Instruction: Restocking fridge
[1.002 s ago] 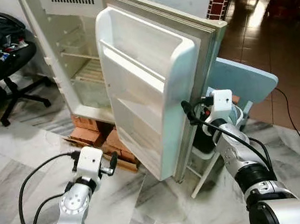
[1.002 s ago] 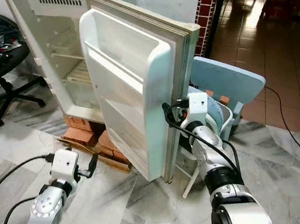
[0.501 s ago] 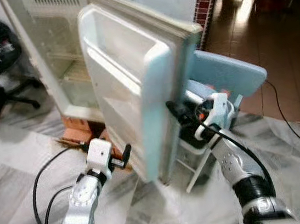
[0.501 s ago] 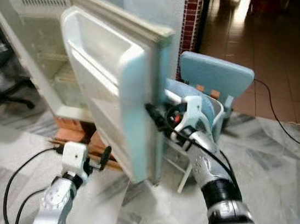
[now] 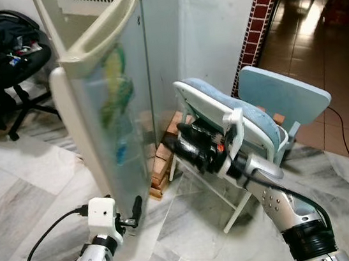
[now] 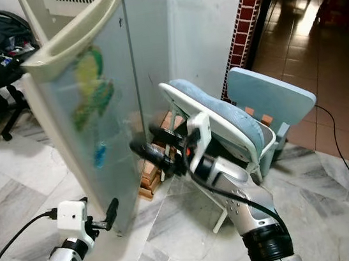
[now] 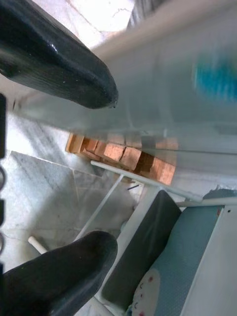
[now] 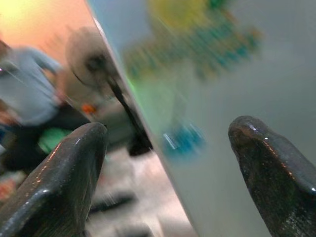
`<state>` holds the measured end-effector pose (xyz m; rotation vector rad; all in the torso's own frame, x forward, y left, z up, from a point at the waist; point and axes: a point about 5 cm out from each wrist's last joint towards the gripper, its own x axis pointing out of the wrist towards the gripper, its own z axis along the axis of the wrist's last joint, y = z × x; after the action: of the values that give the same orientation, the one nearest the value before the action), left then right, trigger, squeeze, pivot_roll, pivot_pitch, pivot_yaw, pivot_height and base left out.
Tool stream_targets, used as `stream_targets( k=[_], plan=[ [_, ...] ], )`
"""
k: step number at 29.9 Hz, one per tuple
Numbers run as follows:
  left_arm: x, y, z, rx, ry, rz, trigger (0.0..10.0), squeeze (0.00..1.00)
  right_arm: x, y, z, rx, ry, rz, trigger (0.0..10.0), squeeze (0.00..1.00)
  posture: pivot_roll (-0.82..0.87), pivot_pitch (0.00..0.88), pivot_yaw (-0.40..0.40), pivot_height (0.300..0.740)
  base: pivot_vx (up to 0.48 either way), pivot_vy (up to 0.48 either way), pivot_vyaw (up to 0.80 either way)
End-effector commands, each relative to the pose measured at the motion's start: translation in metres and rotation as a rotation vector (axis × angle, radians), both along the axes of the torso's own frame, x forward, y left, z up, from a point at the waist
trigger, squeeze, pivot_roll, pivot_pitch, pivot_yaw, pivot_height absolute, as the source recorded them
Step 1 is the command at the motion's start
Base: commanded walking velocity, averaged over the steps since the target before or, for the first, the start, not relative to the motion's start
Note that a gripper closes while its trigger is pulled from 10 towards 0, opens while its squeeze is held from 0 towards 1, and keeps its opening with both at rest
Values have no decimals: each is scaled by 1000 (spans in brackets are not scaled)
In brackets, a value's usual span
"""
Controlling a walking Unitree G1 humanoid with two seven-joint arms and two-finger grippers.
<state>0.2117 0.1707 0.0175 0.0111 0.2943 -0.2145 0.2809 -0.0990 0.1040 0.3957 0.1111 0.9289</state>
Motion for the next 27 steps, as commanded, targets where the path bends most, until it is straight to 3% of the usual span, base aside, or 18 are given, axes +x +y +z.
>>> stream_targets(
  k=[1, 4, 6, 9, 11, 15, 20, 21, 27],
  plan=[
    [5, 1, 5, 9, -10, 0, 10000, 0, 6, -14, -10, -131, -25, -141, 10000, 0, 60, 0, -53, 740, 0, 0, 0],
    [5, 6, 4, 21, 3, 5, 10000, 0, 13, -26, -14, -200, -41, -297, 10000, 0, 59, 0, -52, 740, 0, 0, 0],
    [2, 19, 4, 67, 9, -3, 10000, 0, 18, -45, -14, -233, -20, -509, 10000, 0, 55, 0, -51, 740, 0, 0, 0],
    [-2, 39, 11, 132, 7, 10, 10000, 0, 14, -59, -16, -255, -7, -632, 10000, 0, 53, 0, -44, 740, 0, 0, 0],
    [-1, 45, 13, 141, 6, 20, 10000, 0, 12, -62, -18, -272, -13, -653, 10000, 0, 53, 0, -44, 740, 0, 0, 0],
    [9, 57, 28, 141, -49, 142, 10000, 0, 7, -68, -28, -294, -10, -721, 10000, 0, 52, 0, -36, 740, 0, 0, 0],
    [16, 53, 31, 185, -97, 235, 10000, 0, 10, -65, -28, -305, -19, -757, 10000, 0, 49, 0, -37, 740, 0, 0, 0],
    [19, 49, 35, 158, -105, 272, 10000, 0, 12, -63, -25, -302, -30, -760, 10000, 0, 47, 0, -37, 740, 0, 0, 0],
    [28, 35, 56, 117, -154, 240, 10000, 0, 14, -63, -23, -301, -45, -768, 10000, 0, 58, 0, -40, 740, 0, 0, 0]
  ],
)
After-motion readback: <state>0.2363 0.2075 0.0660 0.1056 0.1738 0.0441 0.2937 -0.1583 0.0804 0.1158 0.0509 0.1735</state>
